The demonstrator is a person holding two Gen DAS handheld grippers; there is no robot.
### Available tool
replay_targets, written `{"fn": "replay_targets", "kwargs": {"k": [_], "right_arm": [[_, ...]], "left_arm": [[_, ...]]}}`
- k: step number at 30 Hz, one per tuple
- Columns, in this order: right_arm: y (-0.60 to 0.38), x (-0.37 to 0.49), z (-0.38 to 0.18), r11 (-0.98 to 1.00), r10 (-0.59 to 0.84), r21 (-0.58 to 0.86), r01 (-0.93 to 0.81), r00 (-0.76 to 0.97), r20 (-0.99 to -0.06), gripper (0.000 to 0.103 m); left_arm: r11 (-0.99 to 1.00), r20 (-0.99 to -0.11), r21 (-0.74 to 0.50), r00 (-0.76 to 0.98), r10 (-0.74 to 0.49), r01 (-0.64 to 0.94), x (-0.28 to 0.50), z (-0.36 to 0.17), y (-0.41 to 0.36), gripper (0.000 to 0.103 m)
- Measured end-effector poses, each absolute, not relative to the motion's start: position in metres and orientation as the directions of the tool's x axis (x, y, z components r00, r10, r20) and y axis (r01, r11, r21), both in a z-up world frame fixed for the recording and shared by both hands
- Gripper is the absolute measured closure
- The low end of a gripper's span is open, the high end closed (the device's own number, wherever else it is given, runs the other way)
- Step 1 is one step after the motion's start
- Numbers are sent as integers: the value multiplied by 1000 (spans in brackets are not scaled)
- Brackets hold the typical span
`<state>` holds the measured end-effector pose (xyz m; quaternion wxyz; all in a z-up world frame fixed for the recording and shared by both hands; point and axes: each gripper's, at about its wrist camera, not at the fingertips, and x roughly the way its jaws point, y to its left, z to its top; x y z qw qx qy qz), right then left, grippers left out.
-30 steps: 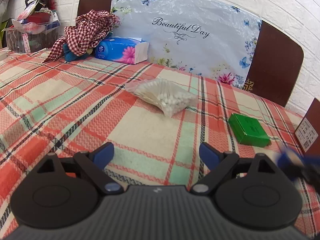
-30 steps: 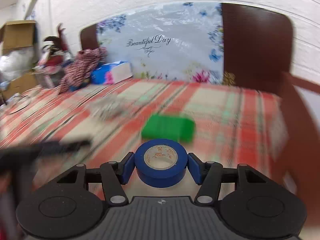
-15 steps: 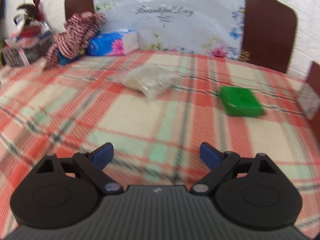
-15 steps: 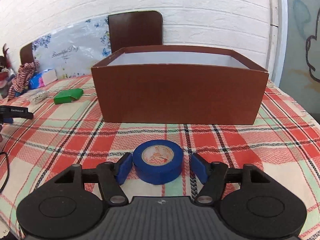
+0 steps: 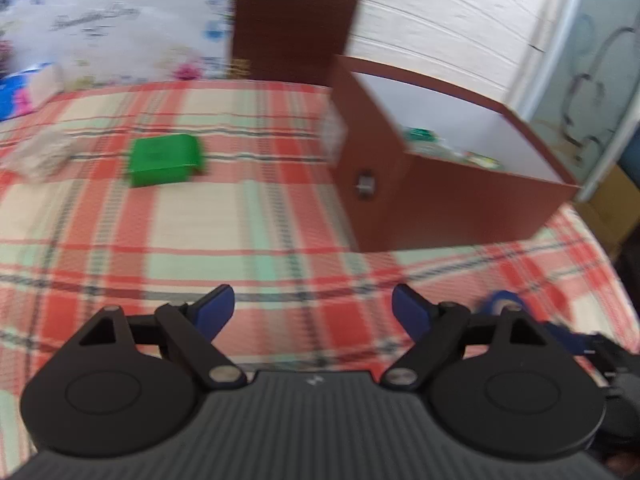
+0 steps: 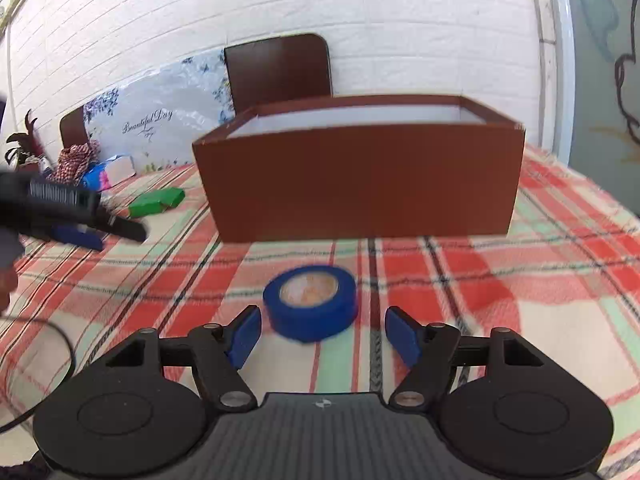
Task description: Organize objects
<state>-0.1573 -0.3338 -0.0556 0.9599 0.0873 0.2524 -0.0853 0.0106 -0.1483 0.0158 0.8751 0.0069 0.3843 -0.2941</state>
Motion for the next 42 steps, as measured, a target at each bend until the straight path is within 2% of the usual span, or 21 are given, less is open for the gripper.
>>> {"fn": "replay_targets", "kwargs": {"k": [7,10,13,14,15,17,21,27,28,30,32,34,37,42], "right_arm": [[-334,-158,-56,976,-119,103,191,869,-480,34],[-336,-155,-56,977,-126,94,193,870,-477,34],[-334,-150,-57,982,-127,63,179,867,-482,34],[-332,-148,-58,983,-127,53,174,864,-487,34],[-331,-146,-59,985,-122,45,166,860,-496,35],[-328,-144,-61,990,-109,26,140,862,-495,45],[-328,-150,-53,988,-107,50,144,887,-450,47],[-339,-145,-2,983,-182,-42,177,952,-245,46],[-346,-136,7,980,-197,-60,189,954,-224,46],[-365,-112,23,971,-238,-70,228,951,-199,45],[-386,-85,29,963,-268,-71,259,935,-231,36],[-401,-75,32,945,-322,-48,324,895,-308,44],[-409,-109,35,950,-298,17,312,920,-253,43],[-413,-135,32,934,-300,101,343,906,-299,42]], "left_arm": [[709,-720,-275,349,-599,649,2,20,-213,41],[662,-721,-259,315,-617,703,-7,25,-243,54],[628,-752,-220,280,-597,747,-13,15,-272,61],[627,-771,-206,270,-576,751,-13,7,-280,69],[630,-790,-206,252,-558,749,-12,-2,-285,74],[641,-781,-217,263,-566,736,-11,-12,-285,81],[643,-751,-225,290,-593,732,-13,3,-279,82],[615,-610,-153,415,-675,774,-12,73,-293,82],[615,-593,-146,429,-681,775,-5,85,-302,79],[620,-562,-169,442,-699,766,12,102,-321,68],[648,-550,-148,483,-682,747,27,106,-340,49],[693,-561,-128,525,-641,709,34,104,-345,49],[673,-539,-200,493,-683,712,38,99,-336,49],[682,-587,-214,466,-662,699,40,84,-337,49]]}}
